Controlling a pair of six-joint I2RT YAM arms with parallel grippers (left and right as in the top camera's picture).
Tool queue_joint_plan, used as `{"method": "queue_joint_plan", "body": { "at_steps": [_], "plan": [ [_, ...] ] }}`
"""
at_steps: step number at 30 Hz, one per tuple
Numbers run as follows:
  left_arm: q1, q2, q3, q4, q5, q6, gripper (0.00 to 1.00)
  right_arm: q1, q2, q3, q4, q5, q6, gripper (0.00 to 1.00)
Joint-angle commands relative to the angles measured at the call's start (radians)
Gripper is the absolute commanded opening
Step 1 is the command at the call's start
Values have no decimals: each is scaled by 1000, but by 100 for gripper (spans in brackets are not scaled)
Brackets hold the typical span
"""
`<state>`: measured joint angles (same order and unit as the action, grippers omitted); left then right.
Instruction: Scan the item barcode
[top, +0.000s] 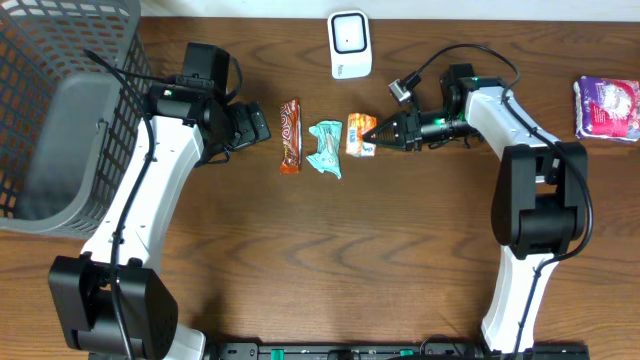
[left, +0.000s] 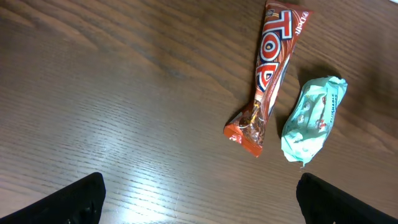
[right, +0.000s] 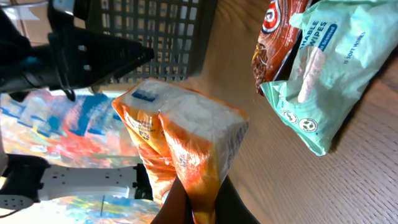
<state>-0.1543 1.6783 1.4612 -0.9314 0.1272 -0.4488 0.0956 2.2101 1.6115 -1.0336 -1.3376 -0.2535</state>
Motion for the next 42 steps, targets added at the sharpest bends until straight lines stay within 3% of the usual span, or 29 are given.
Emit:
{"method": "queue_joint_plan", "body": {
  "at_steps": [1,4,6,14,20,26,36,42],
  "plan": [
    [1,0,9,-2,-13,-2,98,35,-22,6,1,51,28,1],
    [1,0,9,-2,-13,-2,98,35,-23,9,2,217,161,1],
    [1,0,9,-3,-13,-2,98,42,-25,12,2,452,288,1],
    [1,0,9,-3,-13,-2,98,59,-65,79,-16,830,457,1],
    [1,0,9,-3,-13,-2,98,87,-90,210,-61,1110,493,1],
    [1,0,9,-2,-13,-2,98,177,-92,286,5,1471,491,1],
    [1,0,9,-3,-13,-2,98,257,-92,307,85,1505,480,1],
    [1,0,9,-3,-13,-2,98,276,-92,307,203,1536,333,2]
  ]
}}
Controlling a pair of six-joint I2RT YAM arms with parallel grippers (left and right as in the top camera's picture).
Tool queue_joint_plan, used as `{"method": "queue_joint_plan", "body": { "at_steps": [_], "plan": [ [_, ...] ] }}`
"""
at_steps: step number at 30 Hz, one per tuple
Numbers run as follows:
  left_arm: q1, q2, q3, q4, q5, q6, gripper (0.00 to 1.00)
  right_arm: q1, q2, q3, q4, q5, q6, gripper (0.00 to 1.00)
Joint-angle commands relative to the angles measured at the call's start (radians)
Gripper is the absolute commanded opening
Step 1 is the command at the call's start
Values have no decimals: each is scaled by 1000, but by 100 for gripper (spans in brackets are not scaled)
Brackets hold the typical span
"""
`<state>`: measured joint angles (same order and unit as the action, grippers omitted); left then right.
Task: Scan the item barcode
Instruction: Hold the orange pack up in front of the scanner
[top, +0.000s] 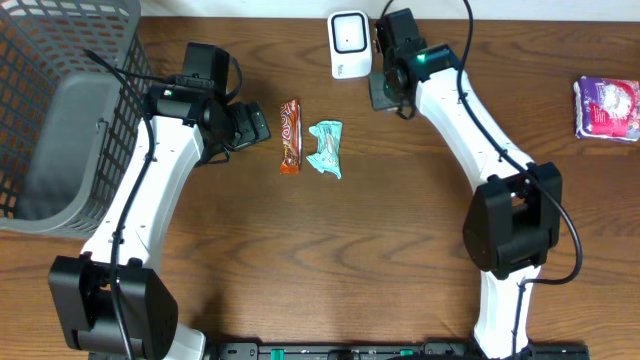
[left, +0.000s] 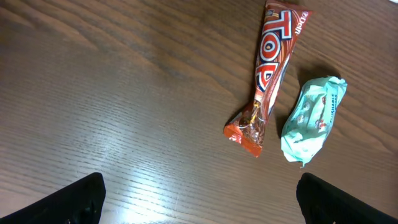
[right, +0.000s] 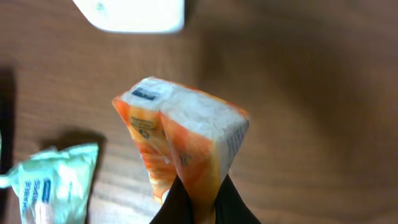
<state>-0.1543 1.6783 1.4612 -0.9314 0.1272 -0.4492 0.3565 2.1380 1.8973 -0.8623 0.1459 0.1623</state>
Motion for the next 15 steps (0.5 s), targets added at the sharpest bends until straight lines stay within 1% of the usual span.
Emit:
{"method": "queue_joint_plan", "body": {
  "at_steps": [1,7,12,15],
  "plan": [
    [1,0,9,-3,-13,-1,98,16,-19,21,53,71,-94,1],
    [1,0,9,-2,-13,-2,98,31,-19,21,178,85,-211,1],
    [1,0,9,-2,-13,-2,98,38,-19,21,298,85,-233,1],
    [1,0,9,-2,-13,-1,98,38,-19,21,377,85,-276,1]
  ]
}}
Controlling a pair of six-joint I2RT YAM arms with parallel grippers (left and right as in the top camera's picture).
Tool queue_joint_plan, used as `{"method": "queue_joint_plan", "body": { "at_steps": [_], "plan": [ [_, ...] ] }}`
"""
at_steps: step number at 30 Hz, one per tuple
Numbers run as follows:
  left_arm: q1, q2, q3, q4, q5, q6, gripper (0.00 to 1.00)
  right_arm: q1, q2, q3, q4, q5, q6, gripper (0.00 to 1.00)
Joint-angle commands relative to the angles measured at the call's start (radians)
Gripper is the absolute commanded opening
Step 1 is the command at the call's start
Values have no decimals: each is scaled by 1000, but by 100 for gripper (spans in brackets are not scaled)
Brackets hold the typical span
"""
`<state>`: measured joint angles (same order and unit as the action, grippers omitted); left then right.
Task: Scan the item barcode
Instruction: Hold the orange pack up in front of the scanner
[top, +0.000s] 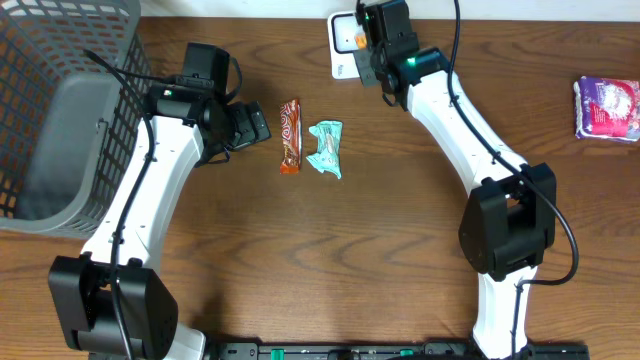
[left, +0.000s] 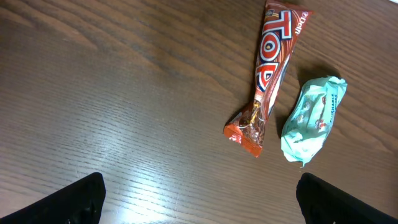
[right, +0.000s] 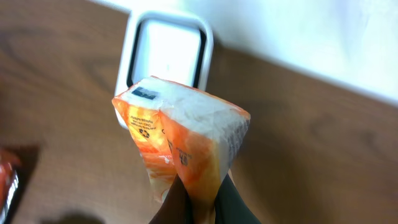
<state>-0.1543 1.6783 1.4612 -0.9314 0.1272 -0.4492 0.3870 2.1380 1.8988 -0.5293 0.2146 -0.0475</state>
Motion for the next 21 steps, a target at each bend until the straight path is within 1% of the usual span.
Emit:
{"method": "queue_joint_plan", "body": {
  "at_steps": [1,5,8,11,16,18,21],
  "plan": [
    [1,0,9,-2,-13,-1,98,8,-17,20,69,18,-71,1],
    [1,0,9,-2,-13,-1,98,3,-8,29,151,33,-75,1],
    [1,0,9,-3,-13,-1,98,0,2,43,188,31,-127,1],
    [1,0,9,-3,-13,-1,98,18,19,45,264,29,-264,1],
    [1,0,9,-2,-13,-1,98,56,71,45,386,230,-503,1],
    [1,0,9,-2,-13,-1,98,55,100,45,419,225,-568,1],
    [1,0,9,-3,-13,-1,98,53,149,45,458,219,-611,1]
  ]
}}
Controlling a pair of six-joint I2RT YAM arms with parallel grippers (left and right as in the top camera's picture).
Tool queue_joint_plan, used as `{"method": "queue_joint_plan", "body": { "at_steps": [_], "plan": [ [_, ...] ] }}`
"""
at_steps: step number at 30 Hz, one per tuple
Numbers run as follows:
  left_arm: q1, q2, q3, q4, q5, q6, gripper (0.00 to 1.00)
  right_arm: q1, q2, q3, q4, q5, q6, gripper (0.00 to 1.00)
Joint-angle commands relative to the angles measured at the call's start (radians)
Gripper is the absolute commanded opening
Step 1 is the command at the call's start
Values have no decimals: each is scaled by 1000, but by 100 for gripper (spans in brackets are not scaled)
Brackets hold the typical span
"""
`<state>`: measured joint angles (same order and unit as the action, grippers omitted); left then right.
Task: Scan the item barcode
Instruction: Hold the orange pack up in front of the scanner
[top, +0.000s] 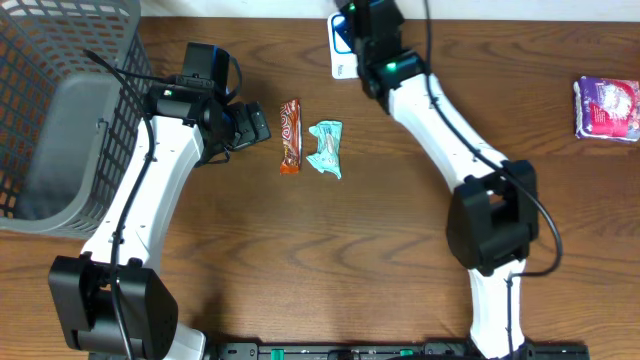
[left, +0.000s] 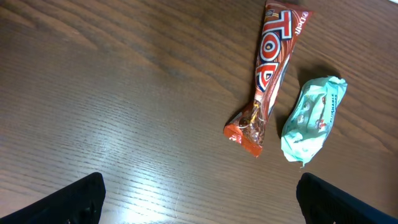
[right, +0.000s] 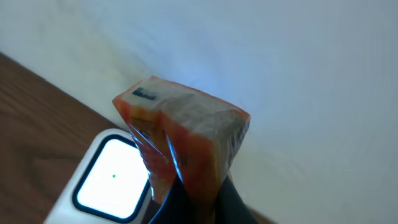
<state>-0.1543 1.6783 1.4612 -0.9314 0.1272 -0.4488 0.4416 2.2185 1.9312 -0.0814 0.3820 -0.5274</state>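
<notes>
My right gripper (right: 194, 202) is shut on an orange and white packet (right: 183, 134), holding it over the white barcode scanner (right: 109, 177), whose window glows bright. From overhead the right gripper (top: 362, 22) covers most of the scanner (top: 338, 62) at the table's far edge, and the packet is hidden there. A brown and red candy bar (left: 270, 68) and a mint green wipes pack (left: 313, 116) lie side by side mid-table. My left gripper (left: 202, 199) stands open just left of them with nothing between its fingers.
A grey mesh basket (top: 60, 110) fills the far left of the table. A purple and white pack (top: 607, 107) lies at the right edge. A white wall runs behind the scanner.
My right gripper has moved further toward the table's far edge with the packet, now over the lit scanner and facing the wall. The left arm, candy bar and wipes have not moved.
My right gripper was shut on the orange packet beside the wipes pack on the table. Then it held the packet near the scanner at the back, then right before the scanner's window, and now over it. The left gripper stayed open throughout.
</notes>
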Motion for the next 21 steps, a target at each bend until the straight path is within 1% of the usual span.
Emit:
{"method": "queue_joint_plan", "body": {
  "at_steps": [1,8,15,18,21],
  "plan": [
    [1,0,9,-2,-13,-2,98,-2,84,13,16,52,-136,1],
    [1,0,9,-3,-13,-2,98,-8,150,13,35,23,-134,1],
    [1,0,9,-2,-13,-2,98,-9,150,13,37,-31,-132,1],
    [1,0,9,-2,-13,-2,98,-16,150,13,33,-28,-131,1],
    [1,0,9,-2,-13,-2,98,-22,150,13,34,-1,-93,1]
  ]
}}
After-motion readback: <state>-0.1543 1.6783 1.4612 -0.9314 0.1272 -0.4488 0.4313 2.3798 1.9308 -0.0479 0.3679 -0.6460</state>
